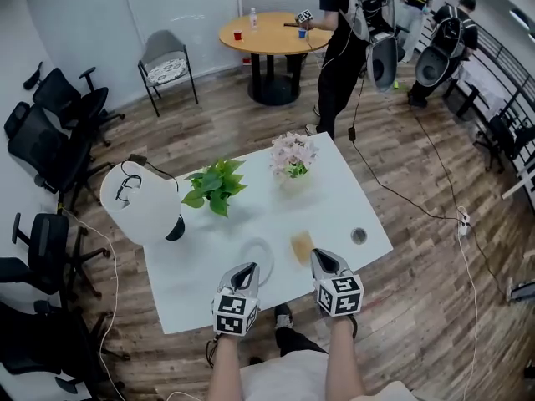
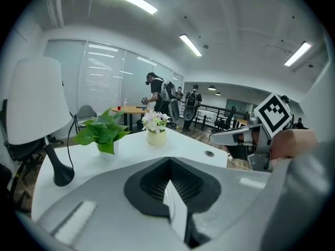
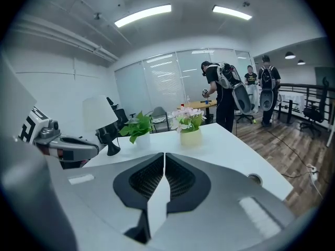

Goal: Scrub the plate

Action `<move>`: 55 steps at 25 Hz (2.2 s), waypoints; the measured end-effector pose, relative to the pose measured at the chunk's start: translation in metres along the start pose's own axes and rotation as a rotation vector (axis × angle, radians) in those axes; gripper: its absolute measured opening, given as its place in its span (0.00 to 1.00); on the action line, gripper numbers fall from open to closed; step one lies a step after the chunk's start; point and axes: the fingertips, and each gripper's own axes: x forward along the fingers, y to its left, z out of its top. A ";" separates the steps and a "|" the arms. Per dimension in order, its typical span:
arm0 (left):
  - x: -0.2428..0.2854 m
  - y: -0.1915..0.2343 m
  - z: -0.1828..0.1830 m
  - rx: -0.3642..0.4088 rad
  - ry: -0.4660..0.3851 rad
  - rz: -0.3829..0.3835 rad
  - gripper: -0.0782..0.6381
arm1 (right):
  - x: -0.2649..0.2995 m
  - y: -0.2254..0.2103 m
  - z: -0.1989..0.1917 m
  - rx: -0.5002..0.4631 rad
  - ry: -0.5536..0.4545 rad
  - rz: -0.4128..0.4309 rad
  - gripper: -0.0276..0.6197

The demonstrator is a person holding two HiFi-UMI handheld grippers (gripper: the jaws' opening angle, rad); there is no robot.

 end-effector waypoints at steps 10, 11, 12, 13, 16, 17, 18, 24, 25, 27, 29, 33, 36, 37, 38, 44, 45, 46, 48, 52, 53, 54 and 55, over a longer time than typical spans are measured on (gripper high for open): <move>0.041 0.009 0.002 -0.044 0.044 0.012 0.11 | 0.046 -0.023 0.004 -0.006 0.069 0.053 0.12; 0.046 0.008 0.003 -0.053 0.043 0.007 0.11 | 0.049 -0.025 0.005 -0.009 0.075 0.055 0.12; 0.050 0.008 0.005 -0.057 0.044 0.004 0.11 | 0.053 -0.026 0.007 -0.012 0.078 0.059 0.11; 0.053 0.008 0.006 -0.054 0.047 0.004 0.11 | 0.057 -0.024 0.008 -0.015 0.080 0.066 0.11; 0.058 0.010 0.007 -0.032 0.064 0.008 0.11 | 0.068 -0.021 0.010 -0.026 0.088 0.094 0.12; 0.059 0.010 0.007 -0.031 0.068 0.013 0.11 | 0.070 -0.022 0.009 -0.029 0.093 0.100 0.13; 0.060 0.010 0.006 -0.034 0.071 0.018 0.11 | 0.071 -0.025 0.008 -0.030 0.098 0.103 0.14; 0.062 0.007 -0.002 0.009 0.103 0.031 0.11 | 0.085 -0.040 0.003 -0.002 0.116 0.093 0.17; 0.061 0.008 -0.005 0.012 0.110 0.034 0.11 | 0.086 -0.040 -0.001 -0.010 0.130 0.091 0.19; 0.056 0.012 -0.014 0.000 0.121 0.044 0.11 | 0.089 -0.038 -0.012 -0.036 0.168 0.085 0.23; 0.049 0.017 -0.021 -0.011 0.134 0.053 0.11 | 0.093 -0.036 -0.026 -0.056 0.217 0.078 0.26; 0.039 0.034 -0.033 -0.039 0.144 0.086 0.11 | 0.103 -0.041 -0.059 -0.079 0.329 0.061 0.44; 0.029 0.046 -0.043 -0.083 0.138 0.127 0.11 | 0.105 -0.049 -0.077 -0.119 0.391 0.036 0.46; 0.027 0.049 -0.045 -0.097 0.136 0.139 0.11 | 0.107 -0.050 -0.079 -0.132 0.404 0.036 0.46; 0.025 0.051 -0.049 -0.109 0.137 0.149 0.11 | 0.110 -0.050 -0.081 -0.143 0.413 0.039 0.47; 0.021 0.051 -0.065 -0.138 0.156 0.176 0.11 | 0.122 -0.047 -0.098 -0.185 0.470 0.039 0.40; 0.021 0.052 -0.065 -0.138 0.156 0.179 0.11 | 0.123 -0.047 -0.100 -0.188 0.473 0.033 0.38; 0.021 0.052 -0.065 -0.140 0.156 0.182 0.11 | 0.124 -0.048 -0.101 -0.189 0.475 0.029 0.36; 0.020 0.052 -0.065 -0.148 0.155 0.187 0.11 | 0.125 -0.048 -0.102 -0.193 0.473 0.025 0.35; 0.021 0.051 -0.067 -0.161 0.163 0.193 0.11 | 0.124 -0.046 -0.104 -0.180 0.440 0.007 0.30; 0.021 0.050 -0.069 -0.161 0.165 0.193 0.11 | 0.124 -0.046 -0.104 -0.171 0.434 0.003 0.29; 0.022 0.049 -0.070 -0.159 0.167 0.194 0.11 | 0.123 -0.047 -0.104 -0.157 0.427 0.002 0.28; 0.022 0.048 -0.072 -0.157 0.172 0.194 0.11 | 0.123 -0.048 -0.103 -0.143 0.417 0.001 0.27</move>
